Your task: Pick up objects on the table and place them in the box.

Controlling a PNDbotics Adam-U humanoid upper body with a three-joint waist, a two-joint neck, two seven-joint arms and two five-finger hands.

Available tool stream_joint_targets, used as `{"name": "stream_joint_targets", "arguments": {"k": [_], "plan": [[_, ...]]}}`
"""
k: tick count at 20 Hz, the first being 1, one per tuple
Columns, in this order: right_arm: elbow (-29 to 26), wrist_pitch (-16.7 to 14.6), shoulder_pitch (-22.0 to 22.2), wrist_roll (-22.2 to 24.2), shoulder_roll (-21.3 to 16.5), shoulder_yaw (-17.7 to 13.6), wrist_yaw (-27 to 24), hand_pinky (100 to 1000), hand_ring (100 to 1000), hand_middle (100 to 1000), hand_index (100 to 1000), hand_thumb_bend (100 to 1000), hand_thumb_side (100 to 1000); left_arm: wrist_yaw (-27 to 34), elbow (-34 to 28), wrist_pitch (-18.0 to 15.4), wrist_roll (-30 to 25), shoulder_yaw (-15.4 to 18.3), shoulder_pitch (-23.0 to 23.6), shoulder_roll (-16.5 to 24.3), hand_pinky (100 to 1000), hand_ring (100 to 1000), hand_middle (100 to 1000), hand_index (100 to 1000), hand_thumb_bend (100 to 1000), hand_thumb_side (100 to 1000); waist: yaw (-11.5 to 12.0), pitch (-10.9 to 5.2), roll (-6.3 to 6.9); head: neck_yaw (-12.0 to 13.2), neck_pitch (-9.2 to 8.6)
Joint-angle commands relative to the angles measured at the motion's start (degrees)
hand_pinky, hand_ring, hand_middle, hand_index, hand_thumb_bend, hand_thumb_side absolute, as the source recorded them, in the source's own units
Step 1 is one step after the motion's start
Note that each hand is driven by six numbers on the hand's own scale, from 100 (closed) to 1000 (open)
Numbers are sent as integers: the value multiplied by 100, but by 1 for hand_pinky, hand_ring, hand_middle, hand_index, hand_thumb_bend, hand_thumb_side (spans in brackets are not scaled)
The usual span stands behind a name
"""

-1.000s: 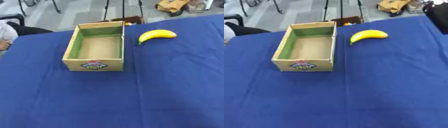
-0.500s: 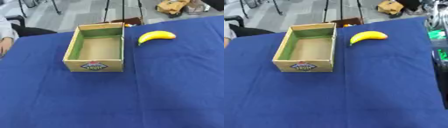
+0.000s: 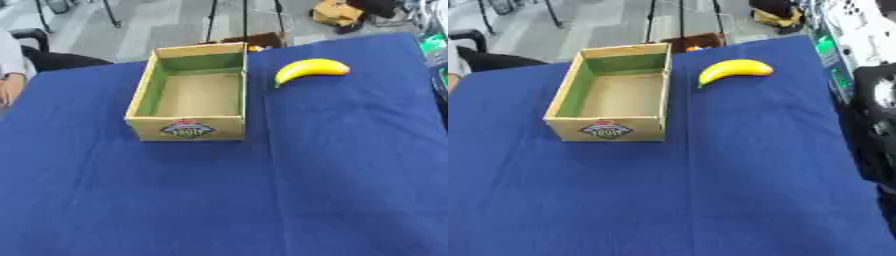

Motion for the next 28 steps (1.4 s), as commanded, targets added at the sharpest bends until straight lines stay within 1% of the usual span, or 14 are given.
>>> {"name": "stream_joint_targets", "arguments": {"k": [1,5,6,7,10,16,21,26,28], "plan": [[407,-14,-212,283,-38,-18,104,814,921,919,950,195,1000,21,-115,0,-35,-8,-18,103,327,754,765,720,100,867,13,-113,-11,-26,44],[882,5,-282,607,-50,-79,66,819,937,928,955,205,1000,24,-115,1,-44,-10,-17,97,326,755,766,720,100,867,6,-104,-4,-13,12],[977,30,-288,645,-52,-106,42,820,942,931,957,203,1000,25,-115,2,-46,-10,-17,96,326,755,766,720,100,867,4,-102,-3,-8,2],[1060,53,-292,667,-54,-129,10,821,948,935,960,227,1000,25,-115,4,-48,-9,-16,95,325,755,766,720,100,867,3,-101,-1,-5,-5],[1313,138,-294,698,-77,-192,-104,824,959,940,964,247,1000,25,-115,7,-50,-8,-11,96,325,755,766,720,100,867,1,-103,2,1,-27],[1745,311,-321,664,-71,-270,-248,823,972,947,967,272,1000,28,-115,10,-58,-11,-6,100,325,755,766,720,100,867,-2,-113,5,13,-74],[2030,377,-372,565,-33,-314,-355,820,980,945,967,290,1000,32,-115,14,-63,-16,-3,96,323,756,767,720,100,866,0,-107,10,12,-97],[2269,369,-446,379,41,-357,-495,819,993,947,969,346,987,37,-115,16,-71,-22,-3,91,323,757,768,720,100,867,5,-100,14,8,-97],[2442,329,-498,318,111,-375,-553,825,1000,958,973,408,945,41,-115,18,-76,-27,0,91,322,757,768,720,100,867,9,-104,17,-2,-93]]}}
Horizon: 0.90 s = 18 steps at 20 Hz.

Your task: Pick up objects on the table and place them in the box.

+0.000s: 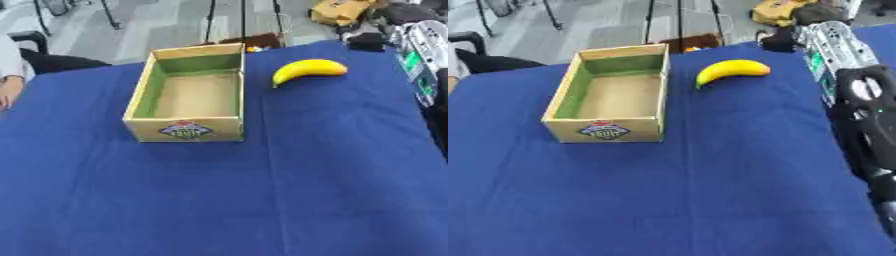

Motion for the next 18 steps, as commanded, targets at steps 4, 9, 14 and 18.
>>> {"name": "stream_joint_targets", "arguments": {"k": [4,9,14,18], "plan": [[543,-108,-312,-201,173,-125,-147,836,1000,972,990,466,849,18,-115,-1,-51,-37,1,86,320,758,768,720,100,867,33,-113,-8,-27,-63],[891,-200,-402,-253,395,-229,-279,846,1000,965,1000,383,627,37,-115,0,-73,-50,7,69,319,758,769,719,100,866,57,-101,11,-55,-65],[1051,-228,-448,-159,523,-202,-348,852,1000,958,1000,255,503,52,-115,-2,-91,-61,1,53,317,760,770,719,100,866,86,-78,22,-70,-74],[1073,-227,-491,-183,590,-190,-252,836,1000,935,1000,211,508,61,-115,0,-105,-70,-3,38,315,761,771,719,100,865,106,-54,28,-84,-67]]}}
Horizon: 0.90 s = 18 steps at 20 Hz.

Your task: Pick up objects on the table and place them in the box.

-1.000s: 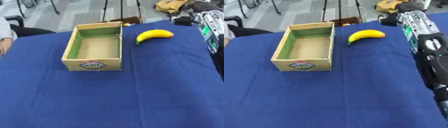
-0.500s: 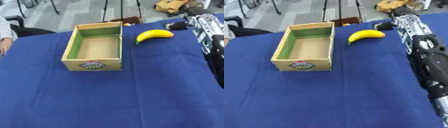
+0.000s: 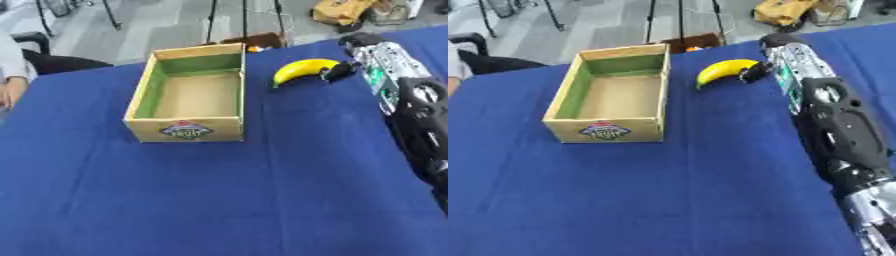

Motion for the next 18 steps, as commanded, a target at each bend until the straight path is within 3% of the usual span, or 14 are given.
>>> {"name": "stream_joint_targets", "arguments": {"k": [1,3,7,11,18], "plan": [[-40,-13,-192,-56,-6,-12,79,839,1000,932,1000,223,514,13,-115,-6,-34,-8,-40,39,315,761,771,719,100,865,24,-78,-12,-19,-65],[-72,-16,-210,-150,6,-20,153,831,1000,907,1000,233,533,16,-115,-7,-40,-11,-42,35,314,761,772,719,100,865,32,-69,-9,-22,-63],[-184,-58,-234,-529,20,-45,302,735,919,832,957,280,589,25,-115,-9,-49,-17,-48,30,314,762,772,719,100,865,40,-57,-5,-27,-63],[-45,-111,-270,-785,42,-71,322,750,935,852,970,264,575,29,-115,-5,-60,-24,-50,29,311,761,773,719,100,863,51,-49,0,-30,-71],[465,-285,-469,-664,170,-175,350,809,991,889,998,215,509,45,-115,-1,-82,-42,-35,31,308,761,773,719,100,862,92,-48,14,-63,-117]]}}
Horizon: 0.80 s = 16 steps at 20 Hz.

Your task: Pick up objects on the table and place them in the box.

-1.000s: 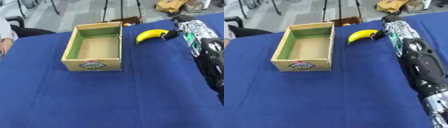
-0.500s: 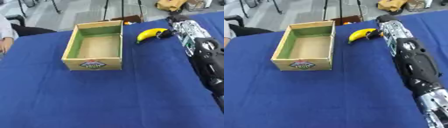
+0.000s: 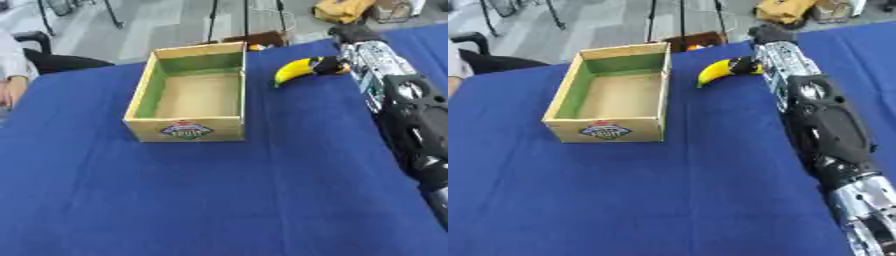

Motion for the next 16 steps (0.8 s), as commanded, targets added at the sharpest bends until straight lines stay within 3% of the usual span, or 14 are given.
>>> {"name": "stream_joint_targets", "arguments": {"k": [1,4,16], "plan": [[183,-90,-248,73,31,-103,65,831,1000,896,1000,196,494,23,-115,-5,-35,-9,-32,75,307,761,773,719,100,861,25,-85,-11,-31,-78],[333,-114,-338,163,91,-178,21,869,1000,904,1000,100,478,27,-115,-3,-47,-17,-24,67,305,762,774,719,100,859,40,-76,-5,-53,-99],[411,80,-463,403,118,-253,-113,900,1000,936,1000,100,481,29,-115,0,-77,-30,4,18,296,766,777,719,100,852,57,-4,45,-118,-141]]}}
